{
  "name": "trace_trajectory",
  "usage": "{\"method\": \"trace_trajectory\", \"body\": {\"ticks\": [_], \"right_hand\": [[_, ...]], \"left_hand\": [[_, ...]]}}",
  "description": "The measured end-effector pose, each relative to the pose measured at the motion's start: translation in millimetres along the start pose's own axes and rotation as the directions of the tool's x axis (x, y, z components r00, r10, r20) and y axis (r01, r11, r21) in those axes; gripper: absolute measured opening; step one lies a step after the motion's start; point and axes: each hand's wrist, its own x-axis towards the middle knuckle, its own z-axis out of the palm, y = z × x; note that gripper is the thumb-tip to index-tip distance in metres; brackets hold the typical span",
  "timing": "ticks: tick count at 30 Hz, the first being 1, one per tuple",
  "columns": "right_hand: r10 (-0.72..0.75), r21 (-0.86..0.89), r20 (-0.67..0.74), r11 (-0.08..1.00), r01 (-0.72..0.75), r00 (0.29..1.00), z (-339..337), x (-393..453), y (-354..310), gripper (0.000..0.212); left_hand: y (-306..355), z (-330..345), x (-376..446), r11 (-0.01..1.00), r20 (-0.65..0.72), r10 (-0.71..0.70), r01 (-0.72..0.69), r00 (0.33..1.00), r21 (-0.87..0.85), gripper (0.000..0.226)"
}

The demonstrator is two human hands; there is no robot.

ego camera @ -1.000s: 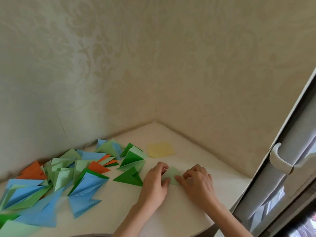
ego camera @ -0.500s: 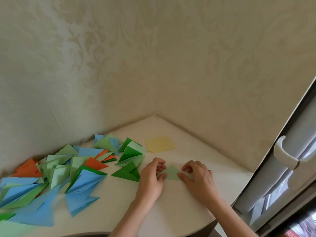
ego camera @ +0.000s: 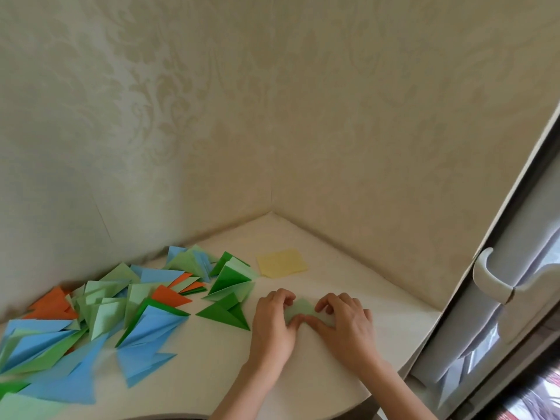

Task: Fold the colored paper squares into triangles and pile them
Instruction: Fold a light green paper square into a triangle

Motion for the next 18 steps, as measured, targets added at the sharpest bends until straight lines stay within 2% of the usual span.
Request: {"method": "trace_trajectory", "body": {"ticks": [6,13,15,18], "right_hand": [[0.013,0.105,0.077,0.994,-0.021,0.997,-3.7,4.9,6.8,0.015],[0.008,0.116,0.035,0.993,-0.012,0.999,-0.3,1.1,7.3,0.017],[0.008,0.116,0.037,0.993,-0.013,0.999,-0.4,-0.1,7.4,0.017],[-0.003,0.114,0.027,0.993,0.0,1.0,-1.3,0.8,6.5,0.017]], "left_hand": [[-4.5,-9.0,9.3,0.999,0.054,-0.043,0.044,0.998,-0.011,0.028],[4.6,-11.1,-0.8,0.943,0.032,0.075,-0.081,0.997,0.323,0.035],[8.9,-9.5,-0.1,0.946,0.046,0.026,-0.039,0.999,0.322,0.036],[8.7,-10.2,11.5,0.96,0.107,-0.122,0.09,0.987,0.267,0.037]]}}
